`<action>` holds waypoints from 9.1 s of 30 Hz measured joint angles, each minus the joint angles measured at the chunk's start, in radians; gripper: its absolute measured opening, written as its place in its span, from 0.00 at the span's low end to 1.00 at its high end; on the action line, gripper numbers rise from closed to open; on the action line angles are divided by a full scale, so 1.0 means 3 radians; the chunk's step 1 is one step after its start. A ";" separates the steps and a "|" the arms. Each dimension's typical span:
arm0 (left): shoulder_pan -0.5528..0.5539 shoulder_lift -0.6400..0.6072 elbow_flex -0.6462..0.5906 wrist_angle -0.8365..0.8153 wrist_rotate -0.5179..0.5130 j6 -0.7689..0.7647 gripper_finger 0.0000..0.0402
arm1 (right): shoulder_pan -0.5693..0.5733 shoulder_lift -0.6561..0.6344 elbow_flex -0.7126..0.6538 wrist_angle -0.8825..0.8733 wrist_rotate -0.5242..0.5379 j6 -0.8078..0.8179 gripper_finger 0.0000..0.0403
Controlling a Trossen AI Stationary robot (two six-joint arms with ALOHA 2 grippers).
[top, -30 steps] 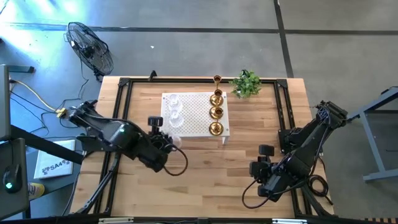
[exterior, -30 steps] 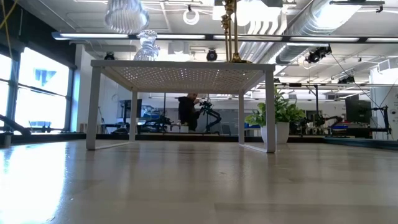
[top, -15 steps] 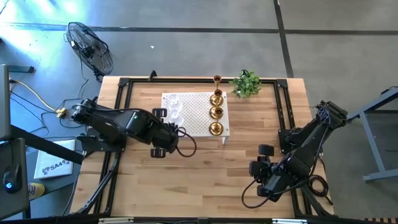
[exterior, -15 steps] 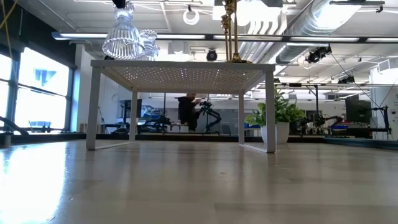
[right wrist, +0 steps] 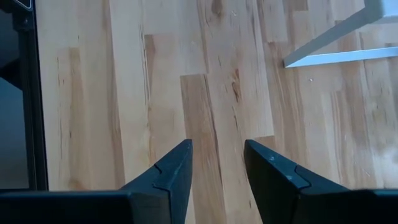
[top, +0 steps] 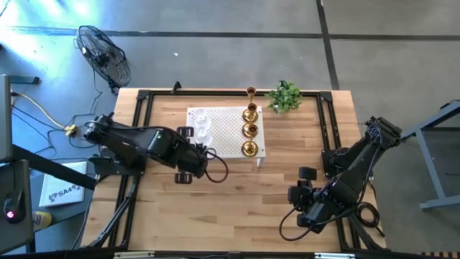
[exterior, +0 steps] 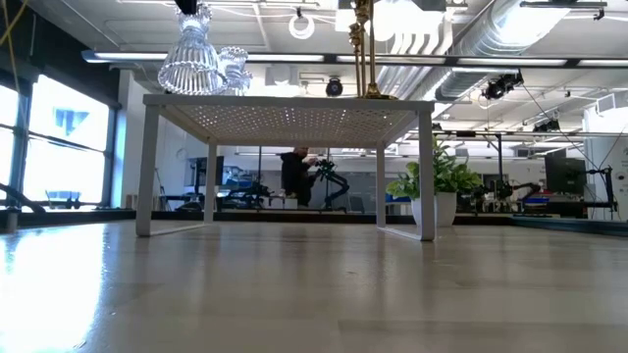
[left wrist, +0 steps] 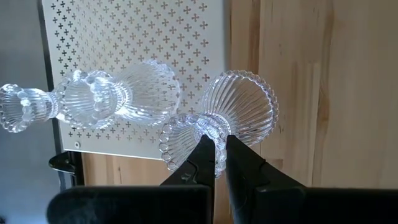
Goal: Pick & Place candle stick holders
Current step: Put the transparent glass candle holder on the shelf aligned with the other transparent glass candle holder, then return to Home Position
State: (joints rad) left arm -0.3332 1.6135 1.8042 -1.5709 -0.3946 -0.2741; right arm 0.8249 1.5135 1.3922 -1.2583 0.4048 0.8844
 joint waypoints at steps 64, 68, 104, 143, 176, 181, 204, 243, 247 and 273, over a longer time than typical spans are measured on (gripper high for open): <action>0.0458 0.0083 0.0004 0.0001 0.0162 0.0190 0.02 | 0.0001 0.0000 0.0001 0.0022 0.0030 -0.0044 0.34; 0.0458 0.0081 0.0004 0.0000 0.0178 0.0140 0.02 | 0.0001 -0.0001 0.0000 0.0022 0.0029 -0.0020 0.34; 0.0456 0.0089 -0.0005 0.0001 0.0256 0.0100 0.11 | 0.0003 -0.0001 0.0001 0.0053 0.0065 -0.0156 0.34; 0.0456 0.0083 0.0000 -0.0001 0.0062 0.0106 0.30 | 0.0003 -0.0001 0.0001 0.0149 0.0039 -0.0184 0.34; 0.0456 0.0079 0.0401 -0.0002 0.0050 0.0139 0.45 | 0.0001 -0.0001 0.0001 0.0189 0.0030 -0.0188 0.34; 0.0455 0.0079 0.0895 -0.0001 0.0033 0.0142 0.45 | 0.0002 -0.0001 0.0001 0.0191 0.0052 -0.0234 0.34; -0.1038 -0.0718 0.1533 0.0014 -0.0137 -0.0155 0.03 | -0.0351 -0.0005 0.0001 0.1289 0.0232 -0.2426 0.30; -0.1924 -0.4952 -0.3837 0.2633 -0.0862 -0.0160 0.00 | -0.0436 -0.4074 -0.2145 0.2860 -0.0757 -0.3551 0.00; -0.1923 -0.4952 -0.4098 0.3206 -0.0712 0.0227 0.00 | -0.0436 -0.4467 -0.2691 0.3160 -0.0880 -0.3590 0.00; -0.1923 -0.5327 -0.5572 0.4481 -0.0745 0.0631 0.00 | -0.0503 -0.4865 -0.4156 0.4158 -0.0665 -0.3518 0.00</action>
State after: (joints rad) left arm -0.9100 0.0154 0.1326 -0.2267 -0.6183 -0.0848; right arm 0.6739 0.0540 0.1454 -0.0108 0.2054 -0.1709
